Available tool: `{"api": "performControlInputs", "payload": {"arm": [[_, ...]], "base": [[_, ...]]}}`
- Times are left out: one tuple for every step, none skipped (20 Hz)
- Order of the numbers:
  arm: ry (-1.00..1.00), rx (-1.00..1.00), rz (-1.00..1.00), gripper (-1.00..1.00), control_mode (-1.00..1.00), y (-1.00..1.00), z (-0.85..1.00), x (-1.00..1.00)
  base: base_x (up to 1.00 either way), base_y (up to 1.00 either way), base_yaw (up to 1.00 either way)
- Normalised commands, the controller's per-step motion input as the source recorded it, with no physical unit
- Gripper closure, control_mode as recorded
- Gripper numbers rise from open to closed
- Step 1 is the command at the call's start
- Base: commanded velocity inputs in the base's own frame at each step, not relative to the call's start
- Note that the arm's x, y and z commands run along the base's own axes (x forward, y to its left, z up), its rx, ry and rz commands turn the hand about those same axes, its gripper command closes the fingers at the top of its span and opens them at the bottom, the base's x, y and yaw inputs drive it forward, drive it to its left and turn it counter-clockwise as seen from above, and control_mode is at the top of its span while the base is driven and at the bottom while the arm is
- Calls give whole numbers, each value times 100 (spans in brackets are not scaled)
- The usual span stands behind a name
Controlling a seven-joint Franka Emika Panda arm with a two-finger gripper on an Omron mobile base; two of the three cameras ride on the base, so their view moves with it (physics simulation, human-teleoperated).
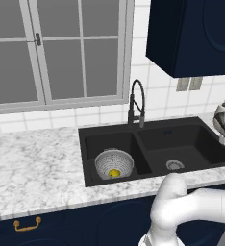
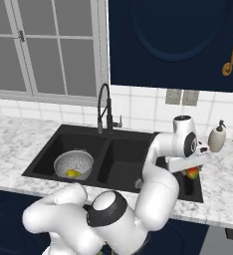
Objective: Put the colander in the sink, put the pear, mango in the colander, and turn on the sink faucet and pour water over the colander.
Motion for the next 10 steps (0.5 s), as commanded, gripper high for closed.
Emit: {"api": "performControlInputs", "payload": {"arm": [[0,13,0,100,-100,40,48,-56],[0,12,0,100,-100,44,49,-56],[0,9,-2,100,-100,50,48,-52],[0,5,-5,100,-100,56,45,-49],[0,1,-8,100,-100,60,37,-41],[0,0,-8,100,-100,69,28,-35],[-9,0,-5,100,-100,78,19,-31],[-15,0,-1,100,-100,83,15,-28],[-20,0,-3,100,-100,87,11,-25],[-20,-2,-3,100,-100,90,11,-24]], "base": [[0,0,0],[0,0,0],[0,0,0],[0,0,0],[0,0,0],[0,0,0],[0,0,0],[0,0,0],[0,0,0],[0,0,0]]}}
